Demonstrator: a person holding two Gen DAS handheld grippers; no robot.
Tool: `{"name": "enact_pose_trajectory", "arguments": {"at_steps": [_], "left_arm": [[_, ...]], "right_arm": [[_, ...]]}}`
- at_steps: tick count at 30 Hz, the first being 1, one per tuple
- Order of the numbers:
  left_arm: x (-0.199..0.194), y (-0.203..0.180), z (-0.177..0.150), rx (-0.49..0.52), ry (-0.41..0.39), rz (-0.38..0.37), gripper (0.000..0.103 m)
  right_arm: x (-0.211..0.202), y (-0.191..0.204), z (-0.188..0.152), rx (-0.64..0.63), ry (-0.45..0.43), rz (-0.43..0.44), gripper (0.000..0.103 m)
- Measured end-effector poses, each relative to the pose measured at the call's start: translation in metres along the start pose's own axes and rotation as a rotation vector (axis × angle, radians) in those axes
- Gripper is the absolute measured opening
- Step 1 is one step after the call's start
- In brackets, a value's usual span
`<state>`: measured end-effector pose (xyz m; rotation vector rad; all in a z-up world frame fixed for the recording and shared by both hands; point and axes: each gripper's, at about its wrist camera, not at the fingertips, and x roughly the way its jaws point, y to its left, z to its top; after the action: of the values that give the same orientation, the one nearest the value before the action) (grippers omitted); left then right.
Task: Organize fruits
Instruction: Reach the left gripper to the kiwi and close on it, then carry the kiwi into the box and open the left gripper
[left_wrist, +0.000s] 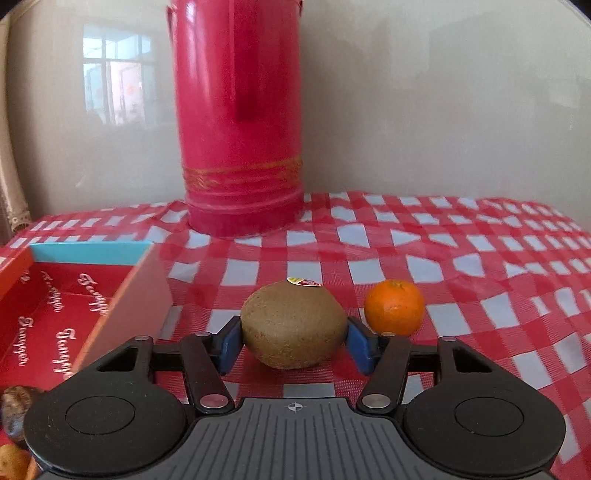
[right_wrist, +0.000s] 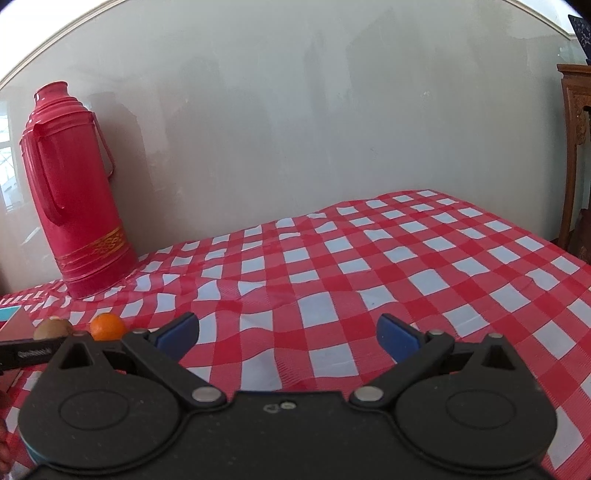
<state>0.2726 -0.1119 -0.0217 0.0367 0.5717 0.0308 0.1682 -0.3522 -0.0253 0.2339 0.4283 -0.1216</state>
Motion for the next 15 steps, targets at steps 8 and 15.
{"name": "enact_pose_trajectory", "arguments": {"at_steps": [8,15], "left_arm": [[-0.059,0.016,-0.007,0.035,-0.068,0.012,0.059],[-0.102,0.063,-0.015,0.007,-0.108,0.079,0.059]], "right_arm": [[-0.004,0.008,0.000,0.042,0.019,0.052,0.097],[-0.011,0.032,-0.008,0.013,0.029,0.097,0.097]]}}
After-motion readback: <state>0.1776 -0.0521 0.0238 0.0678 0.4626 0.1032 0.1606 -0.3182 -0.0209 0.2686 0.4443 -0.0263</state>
